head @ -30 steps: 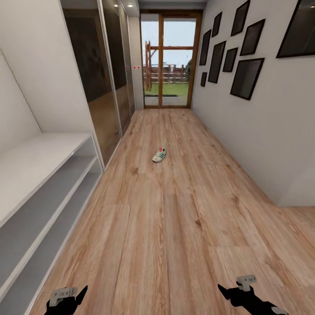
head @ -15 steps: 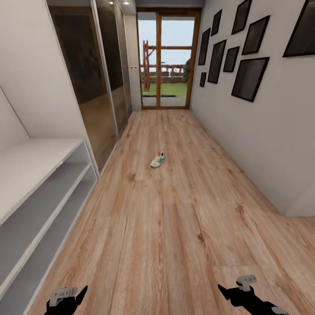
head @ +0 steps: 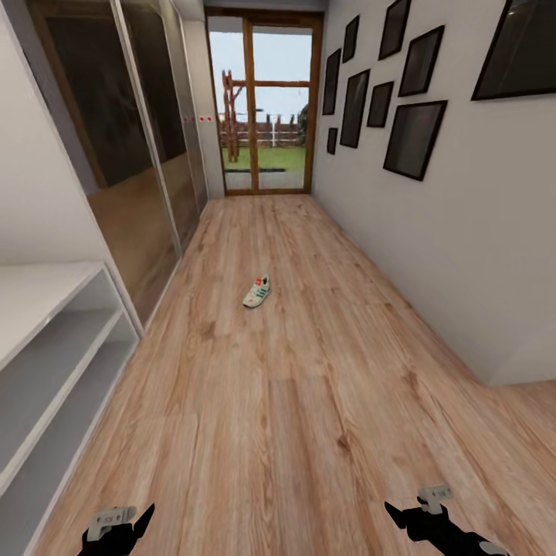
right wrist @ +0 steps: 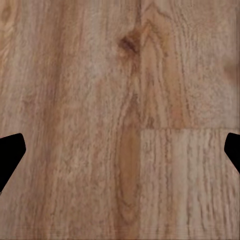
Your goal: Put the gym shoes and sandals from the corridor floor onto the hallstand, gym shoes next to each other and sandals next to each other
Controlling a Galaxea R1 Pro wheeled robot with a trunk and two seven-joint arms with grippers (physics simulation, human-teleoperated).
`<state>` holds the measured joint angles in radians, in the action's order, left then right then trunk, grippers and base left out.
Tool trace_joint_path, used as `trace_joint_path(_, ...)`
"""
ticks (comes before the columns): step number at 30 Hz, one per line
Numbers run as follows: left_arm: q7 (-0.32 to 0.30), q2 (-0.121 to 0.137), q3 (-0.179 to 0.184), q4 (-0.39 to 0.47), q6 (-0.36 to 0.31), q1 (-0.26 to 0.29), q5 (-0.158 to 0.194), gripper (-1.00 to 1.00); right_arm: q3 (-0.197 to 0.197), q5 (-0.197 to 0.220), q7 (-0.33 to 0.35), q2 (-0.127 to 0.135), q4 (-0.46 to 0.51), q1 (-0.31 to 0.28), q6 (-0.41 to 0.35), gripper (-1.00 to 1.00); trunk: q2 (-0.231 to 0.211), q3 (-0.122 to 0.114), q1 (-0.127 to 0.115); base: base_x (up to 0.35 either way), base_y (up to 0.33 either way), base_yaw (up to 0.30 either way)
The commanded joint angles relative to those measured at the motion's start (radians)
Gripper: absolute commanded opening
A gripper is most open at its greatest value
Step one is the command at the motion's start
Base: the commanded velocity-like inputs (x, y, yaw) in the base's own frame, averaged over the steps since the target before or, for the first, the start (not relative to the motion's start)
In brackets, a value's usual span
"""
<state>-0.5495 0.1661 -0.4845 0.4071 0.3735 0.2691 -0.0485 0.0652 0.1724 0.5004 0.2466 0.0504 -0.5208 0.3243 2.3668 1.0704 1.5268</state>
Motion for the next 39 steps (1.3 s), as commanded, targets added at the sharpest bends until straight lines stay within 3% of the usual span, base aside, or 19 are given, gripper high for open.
trace_joint_path(1,-0.007,-0.001,-0.008,-0.001,0.003,0.001,-0.005,1.00,0.007,0.010,0.004,0.000,-0.001,-0.001,0.002,1.00,0.000,0.001,0.000,0.338,0.000,-0.044)
trace_joint_path(20,-0.007,-0.001,-0.008,-0.001,0.003,0.001,-0.006,1.00,0.007,0.010,0.004,0.002,-0.001,-0.001,0.002,1.00,0.000,0.001,0.000,0.338,-0.007,-0.004)
trace_joint_path(39,-0.007,0.000,-0.008,-0.001,0.003,0.001,-0.006,1.00,0.007,0.010,0.004,0.001,-0.001,-0.001,0.002,1.00,0.000,0.001,0.000,0.319,-0.108,0.000)
